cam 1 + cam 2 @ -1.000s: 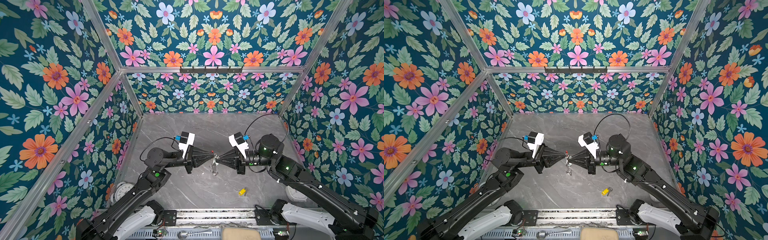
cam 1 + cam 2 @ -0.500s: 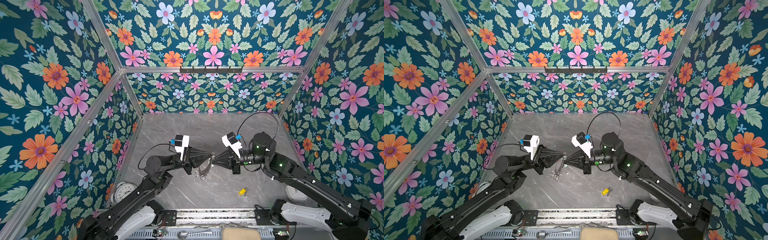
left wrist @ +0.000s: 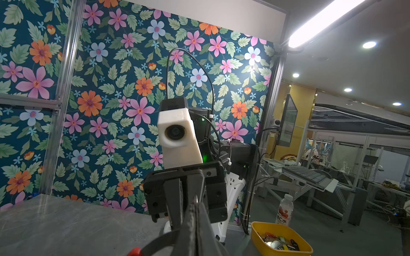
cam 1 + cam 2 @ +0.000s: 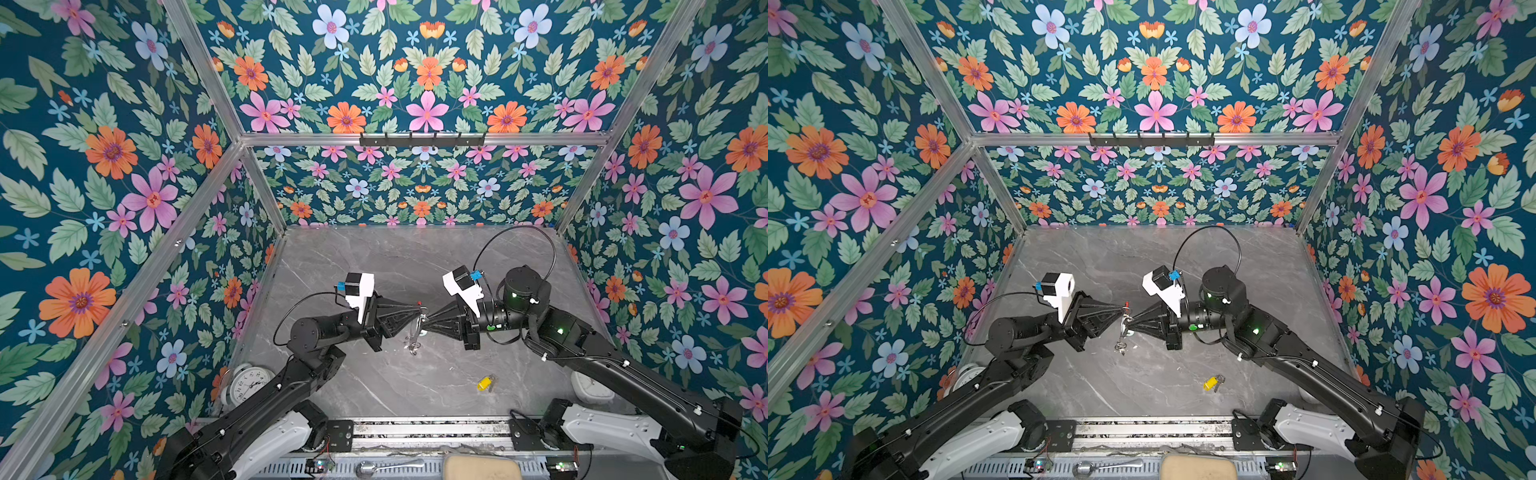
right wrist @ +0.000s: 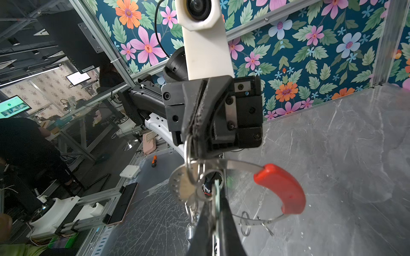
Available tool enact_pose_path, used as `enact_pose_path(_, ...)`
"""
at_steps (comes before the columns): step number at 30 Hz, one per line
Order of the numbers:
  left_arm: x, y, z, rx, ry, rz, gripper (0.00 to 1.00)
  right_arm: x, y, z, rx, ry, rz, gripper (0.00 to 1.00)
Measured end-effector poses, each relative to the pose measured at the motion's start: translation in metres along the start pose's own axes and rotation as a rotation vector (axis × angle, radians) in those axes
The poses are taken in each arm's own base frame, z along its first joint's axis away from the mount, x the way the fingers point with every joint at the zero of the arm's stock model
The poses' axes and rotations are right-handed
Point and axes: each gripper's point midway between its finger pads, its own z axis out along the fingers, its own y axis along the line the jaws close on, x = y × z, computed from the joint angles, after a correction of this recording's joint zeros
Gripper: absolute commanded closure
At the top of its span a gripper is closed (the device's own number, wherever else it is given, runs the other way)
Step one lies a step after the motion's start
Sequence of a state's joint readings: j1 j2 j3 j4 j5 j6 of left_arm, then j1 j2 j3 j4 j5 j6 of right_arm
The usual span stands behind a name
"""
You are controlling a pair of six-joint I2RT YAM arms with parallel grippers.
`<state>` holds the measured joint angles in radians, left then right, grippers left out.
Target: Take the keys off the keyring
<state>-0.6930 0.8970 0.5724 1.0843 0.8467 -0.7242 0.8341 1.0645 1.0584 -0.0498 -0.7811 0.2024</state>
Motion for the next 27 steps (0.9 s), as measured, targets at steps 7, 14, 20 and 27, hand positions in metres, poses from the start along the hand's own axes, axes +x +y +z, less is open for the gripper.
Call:
enact_pose_path(7, -0.004, -0.002, -0.001, -0.007, -0.014, 0.028, 1.00, -0.006, 0.011, -0.018, 0.047, -0.014, -0.031, 0.47)
enact_pose_path(14, -0.003, 0.001, -0.001, -0.016, -0.018, 0.029, 1.00, -0.031, 0.013, -0.036, 0.136, -0.127, -0.098, 0.45)
enact_pose_path(20, -0.001, 0.007, -0.001, -0.019, -0.035, 0.027, 1.00, -0.041, -0.013, -0.021, 0.177, -0.198, -0.027, 0.49)
enact_pose_path(27, -0.002, 0.007, -0.002, -0.019, -0.056, 0.023, 1.00, -0.052, -0.010, -0.016, 0.124, -0.257, -0.006, 0.66)
